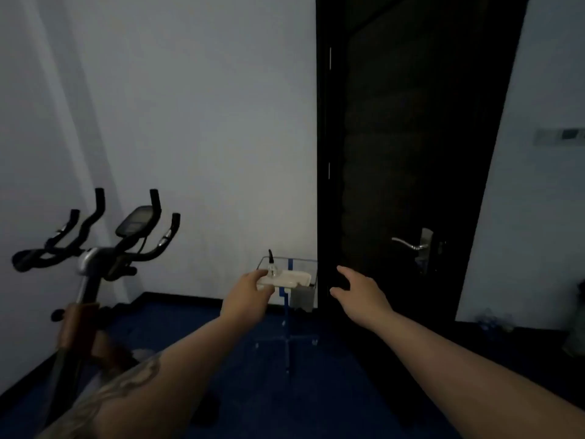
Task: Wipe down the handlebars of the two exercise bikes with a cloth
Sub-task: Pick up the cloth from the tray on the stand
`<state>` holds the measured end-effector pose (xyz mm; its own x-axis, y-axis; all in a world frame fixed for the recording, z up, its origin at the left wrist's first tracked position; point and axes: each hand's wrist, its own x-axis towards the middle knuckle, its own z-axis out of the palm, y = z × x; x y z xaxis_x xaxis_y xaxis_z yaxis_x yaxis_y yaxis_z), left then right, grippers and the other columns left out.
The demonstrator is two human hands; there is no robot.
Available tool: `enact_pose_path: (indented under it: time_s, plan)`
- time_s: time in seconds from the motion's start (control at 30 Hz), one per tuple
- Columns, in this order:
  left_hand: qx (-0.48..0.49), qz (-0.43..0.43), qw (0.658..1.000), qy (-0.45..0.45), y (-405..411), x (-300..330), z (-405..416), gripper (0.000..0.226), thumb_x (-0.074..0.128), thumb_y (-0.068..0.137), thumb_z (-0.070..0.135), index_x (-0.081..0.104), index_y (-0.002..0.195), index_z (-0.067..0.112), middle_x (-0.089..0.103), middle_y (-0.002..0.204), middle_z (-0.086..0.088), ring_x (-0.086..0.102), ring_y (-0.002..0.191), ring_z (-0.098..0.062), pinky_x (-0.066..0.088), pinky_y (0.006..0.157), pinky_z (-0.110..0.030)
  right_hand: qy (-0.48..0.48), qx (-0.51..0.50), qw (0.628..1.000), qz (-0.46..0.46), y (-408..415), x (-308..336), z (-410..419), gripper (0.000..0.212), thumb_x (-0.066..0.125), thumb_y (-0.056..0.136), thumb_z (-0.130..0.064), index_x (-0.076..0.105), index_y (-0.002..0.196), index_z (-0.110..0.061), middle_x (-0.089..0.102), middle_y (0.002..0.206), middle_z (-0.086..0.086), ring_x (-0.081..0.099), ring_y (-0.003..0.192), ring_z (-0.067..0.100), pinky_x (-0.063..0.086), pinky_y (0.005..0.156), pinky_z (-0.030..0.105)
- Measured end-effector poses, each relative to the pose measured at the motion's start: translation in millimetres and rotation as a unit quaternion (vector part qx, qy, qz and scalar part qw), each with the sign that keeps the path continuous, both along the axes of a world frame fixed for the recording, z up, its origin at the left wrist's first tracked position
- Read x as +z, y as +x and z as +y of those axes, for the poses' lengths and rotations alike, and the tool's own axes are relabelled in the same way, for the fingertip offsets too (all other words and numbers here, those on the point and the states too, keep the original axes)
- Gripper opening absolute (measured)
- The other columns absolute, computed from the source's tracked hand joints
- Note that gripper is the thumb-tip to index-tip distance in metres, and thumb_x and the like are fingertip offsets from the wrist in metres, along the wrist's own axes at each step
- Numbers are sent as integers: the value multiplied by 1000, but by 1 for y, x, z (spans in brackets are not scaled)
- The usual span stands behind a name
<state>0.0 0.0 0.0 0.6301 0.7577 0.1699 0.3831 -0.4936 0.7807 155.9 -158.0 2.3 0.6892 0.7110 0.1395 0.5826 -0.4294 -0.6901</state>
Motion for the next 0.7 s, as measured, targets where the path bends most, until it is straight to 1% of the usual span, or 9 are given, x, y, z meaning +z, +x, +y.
enact_pose_path:
  time_s: [0.07,0.17,0.27,0.4,0.7]
  plan:
    - [4,22,1000,-11,8,-11,-1,48,49,94,31,41,140,25,45,143,-3,51,121,-24,43,101,-38,-15,2,1000,0,8,-11,2,60,50,95,-38,25,148,-27,32,153,3,35,135,24,35,110,39]
    - [6,52,998,-28,18,-33,4,48,50,93,31,42,139,26,48,141,-3,51,122,-23,42,103,-44,-47,3,999,19,20,-32,10,59,50,94,-37,26,147,-28,33,152,3,37,134,24,37,107,36]
    - [16,75,997,-26,27,-56,19,48,52,93,30,43,139,24,44,146,-3,47,126,-23,39,107,-44,-69,5,997,37,32,-52,29,60,50,94,-38,25,148,-29,32,152,4,37,133,25,38,107,39]
    - [21,96,994,-47,44,-83,55,49,51,93,32,41,141,24,41,148,-2,45,128,-24,36,109,-45,-91,3,994,51,53,-74,66,60,50,94,-38,25,147,-30,34,151,5,41,130,25,41,103,38]
    - [-18,133,991,-24,97,-115,156,48,49,94,32,39,141,26,38,150,2,40,134,-21,35,110,-45,-127,-33,988,86,100,-109,169,60,50,95,-37,23,148,-29,34,151,5,42,130,25,42,103,40]
